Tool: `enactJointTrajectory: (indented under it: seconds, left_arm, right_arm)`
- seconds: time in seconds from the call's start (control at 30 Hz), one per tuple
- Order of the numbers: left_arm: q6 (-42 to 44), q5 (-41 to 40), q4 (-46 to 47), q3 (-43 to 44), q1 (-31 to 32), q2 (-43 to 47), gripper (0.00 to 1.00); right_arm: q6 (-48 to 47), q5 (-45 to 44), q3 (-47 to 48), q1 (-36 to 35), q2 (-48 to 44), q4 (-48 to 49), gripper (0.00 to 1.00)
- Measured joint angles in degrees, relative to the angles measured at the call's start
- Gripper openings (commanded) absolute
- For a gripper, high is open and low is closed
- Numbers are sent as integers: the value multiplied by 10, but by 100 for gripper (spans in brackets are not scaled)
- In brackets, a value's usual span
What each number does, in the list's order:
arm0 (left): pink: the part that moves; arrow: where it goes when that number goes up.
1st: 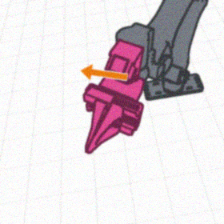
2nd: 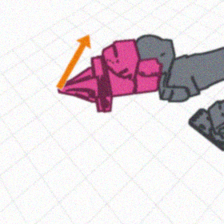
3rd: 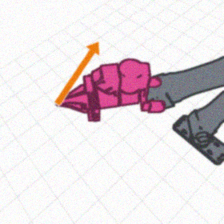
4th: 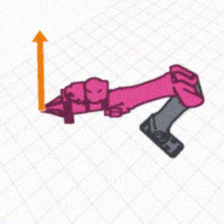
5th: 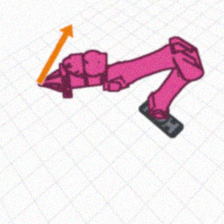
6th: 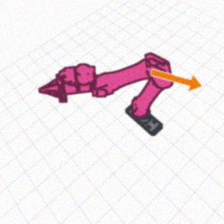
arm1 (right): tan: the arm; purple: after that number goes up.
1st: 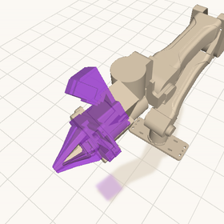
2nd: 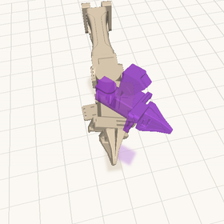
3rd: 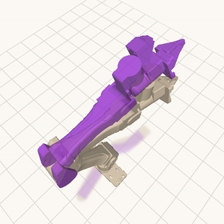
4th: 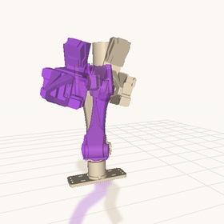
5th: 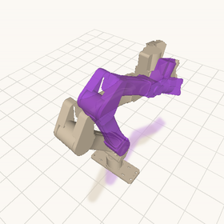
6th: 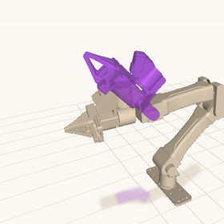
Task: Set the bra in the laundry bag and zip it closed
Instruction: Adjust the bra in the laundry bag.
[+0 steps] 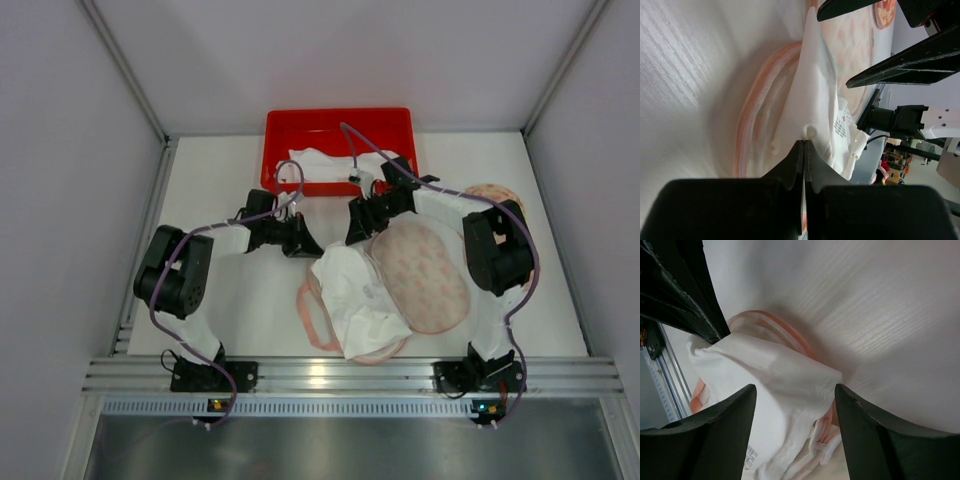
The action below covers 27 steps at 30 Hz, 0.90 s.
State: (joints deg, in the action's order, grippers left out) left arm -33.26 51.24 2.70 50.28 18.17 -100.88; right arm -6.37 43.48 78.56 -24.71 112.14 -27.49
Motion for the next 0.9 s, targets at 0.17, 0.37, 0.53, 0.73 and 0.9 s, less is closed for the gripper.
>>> enactJointTrajectory:
  seconds: [0.17, 0.37, 0.53, 0.73, 0.9]
  left_arm:
    - [9, 0, 2, 4, 0, 11, 0]
    - [66, -35, -17, 19, 3, 56, 0]
    - [161, -95, -54, 33, 28, 107, 0]
    - [318, -191, -104, 35, 110, 170, 0]
    - [433, -271, -124, 26, 182, 202, 4]
  right_arm:
    - [2, 12, -2, 2, 0, 0, 65]
    - [-5, 17, -14, 3, -15, -8, 60]
    - [-10, 21, -16, 3, -30, -17, 47]
    - [-4, 35, -28, 12, -45, -26, 43]
    - [2, 42, -28, 43, -52, -40, 42]
